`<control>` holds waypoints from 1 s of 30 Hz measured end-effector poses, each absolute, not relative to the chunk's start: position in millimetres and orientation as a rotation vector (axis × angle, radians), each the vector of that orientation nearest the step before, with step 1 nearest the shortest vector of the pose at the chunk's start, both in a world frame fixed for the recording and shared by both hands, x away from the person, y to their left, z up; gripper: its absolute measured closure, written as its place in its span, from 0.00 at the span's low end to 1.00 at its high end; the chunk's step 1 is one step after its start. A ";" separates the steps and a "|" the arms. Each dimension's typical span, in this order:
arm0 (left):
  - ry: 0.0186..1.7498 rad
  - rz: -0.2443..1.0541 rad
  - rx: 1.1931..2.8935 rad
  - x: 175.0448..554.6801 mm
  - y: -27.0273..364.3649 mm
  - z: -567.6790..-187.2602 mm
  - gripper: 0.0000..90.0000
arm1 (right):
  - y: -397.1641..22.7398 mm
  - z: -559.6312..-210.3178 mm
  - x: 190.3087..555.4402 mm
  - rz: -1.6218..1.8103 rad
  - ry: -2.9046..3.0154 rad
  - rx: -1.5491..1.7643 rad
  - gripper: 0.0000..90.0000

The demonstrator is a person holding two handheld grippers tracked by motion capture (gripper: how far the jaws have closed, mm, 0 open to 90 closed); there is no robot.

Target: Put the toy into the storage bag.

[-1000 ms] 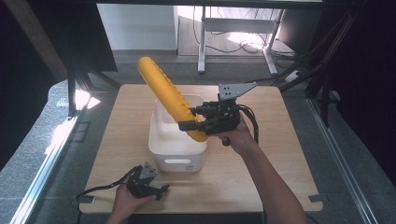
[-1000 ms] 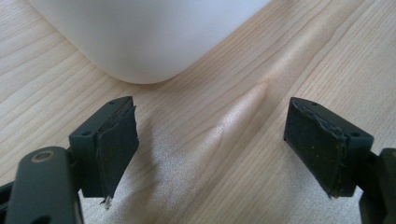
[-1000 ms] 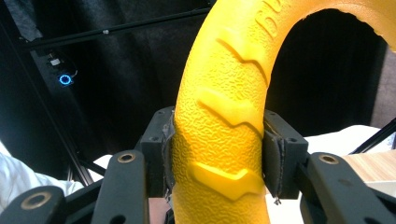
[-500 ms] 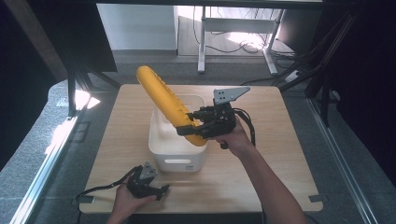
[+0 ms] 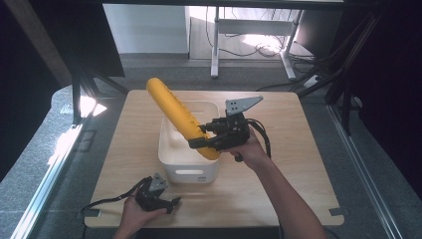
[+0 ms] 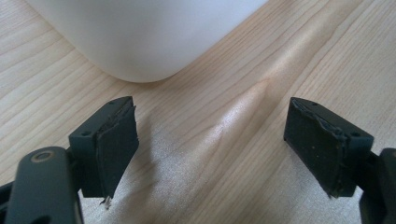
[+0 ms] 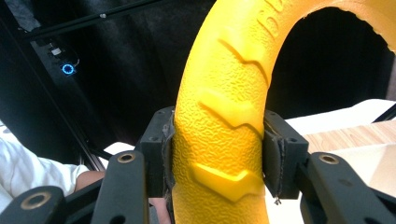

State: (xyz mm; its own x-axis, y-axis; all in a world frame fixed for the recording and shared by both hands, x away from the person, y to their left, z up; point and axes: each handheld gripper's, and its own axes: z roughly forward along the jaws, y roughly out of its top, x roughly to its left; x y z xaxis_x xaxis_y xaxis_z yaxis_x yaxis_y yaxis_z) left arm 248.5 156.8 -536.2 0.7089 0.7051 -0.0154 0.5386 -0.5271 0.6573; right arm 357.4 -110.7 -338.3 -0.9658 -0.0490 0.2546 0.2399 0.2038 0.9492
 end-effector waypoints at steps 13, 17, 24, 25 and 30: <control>0.938 0.335 2.273 248.6 157.0 -536.4 0.20 | -105.2 -354.4 363.7 -1.803 -2.245 -0.214 0.57; 0.938 0.333 2.273 248.6 156.7 -536.7 0.20 | -104.5 -360.2 367.9 -1.781 -2.252 -0.244 0.57; 0.937 0.332 2.275 248.8 156.4 -537.3 0.20 | -107.8 -373.2 376.1 -1.762 -2.245 -0.296 0.57; 0.939 0.329 2.273 248.7 156.3 -537.4 0.20 | -108.8 -374.8 377.4 -1.765 -2.239 -0.300 0.57; 0.939 0.324 2.270 248.7 155.9 -537.6 0.20 | -113.0 -381.0 381.4 -1.747 -2.232 -0.323 0.56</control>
State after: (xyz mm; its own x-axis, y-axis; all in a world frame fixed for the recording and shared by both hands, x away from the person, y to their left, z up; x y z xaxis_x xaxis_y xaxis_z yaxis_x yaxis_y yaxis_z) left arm 248.7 155.9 -537.6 0.7130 0.7009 -0.0192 0.5399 -0.5313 0.6529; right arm 381.4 -113.0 -381.0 -0.9336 -0.0008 0.3583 0.3476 0.2404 0.9063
